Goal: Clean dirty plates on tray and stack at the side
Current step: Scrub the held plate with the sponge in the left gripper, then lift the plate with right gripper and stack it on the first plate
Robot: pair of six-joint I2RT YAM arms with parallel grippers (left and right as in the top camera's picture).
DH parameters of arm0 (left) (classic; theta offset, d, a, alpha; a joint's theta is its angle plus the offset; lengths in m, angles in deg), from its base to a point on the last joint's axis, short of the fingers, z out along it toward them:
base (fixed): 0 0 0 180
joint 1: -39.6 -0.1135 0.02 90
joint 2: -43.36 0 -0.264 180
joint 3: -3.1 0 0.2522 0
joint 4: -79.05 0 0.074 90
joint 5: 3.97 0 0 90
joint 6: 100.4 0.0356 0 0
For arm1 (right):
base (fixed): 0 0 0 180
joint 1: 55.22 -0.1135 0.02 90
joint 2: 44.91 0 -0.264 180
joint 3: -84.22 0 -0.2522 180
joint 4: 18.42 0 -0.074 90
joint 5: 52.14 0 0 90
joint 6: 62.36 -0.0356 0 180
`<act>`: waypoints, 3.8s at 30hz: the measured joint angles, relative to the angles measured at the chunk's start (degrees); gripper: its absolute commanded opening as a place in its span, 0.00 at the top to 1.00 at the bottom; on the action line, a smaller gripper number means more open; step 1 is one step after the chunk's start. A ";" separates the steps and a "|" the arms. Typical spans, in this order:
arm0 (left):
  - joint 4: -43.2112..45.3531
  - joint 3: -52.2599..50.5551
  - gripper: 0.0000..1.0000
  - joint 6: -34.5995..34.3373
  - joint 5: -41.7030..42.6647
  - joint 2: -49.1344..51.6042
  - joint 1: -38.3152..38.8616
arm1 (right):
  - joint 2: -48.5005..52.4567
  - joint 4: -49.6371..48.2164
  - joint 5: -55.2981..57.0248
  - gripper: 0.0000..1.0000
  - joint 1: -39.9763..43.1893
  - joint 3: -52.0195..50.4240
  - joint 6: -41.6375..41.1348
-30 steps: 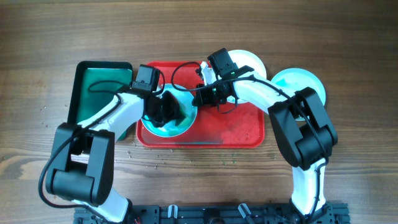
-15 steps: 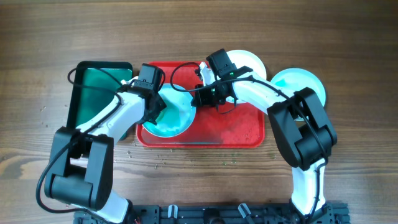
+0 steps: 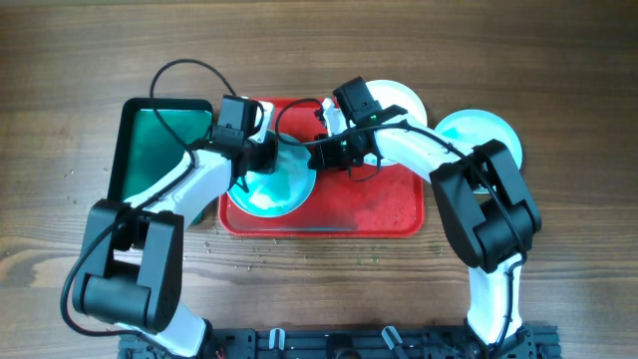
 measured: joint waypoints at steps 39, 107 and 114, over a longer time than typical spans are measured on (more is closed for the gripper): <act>-10.32 1.90 0.96 -24.44 -13.94 0.02 -0.79 | 0.00 -0.15 -0.66 0.96 -0.15 0.00 0.02; -42.10 29.70 0.96 -26.58 -5.09 -9.01 -16.15 | -27.45 8.37 66.99 0.96 -29.40 -0.70 18.75; -42.29 29.70 0.96 -26.58 -5.07 -9.01 -16.15 | -32.17 15.78 34.77 0.96 -4.20 -0.70 8.28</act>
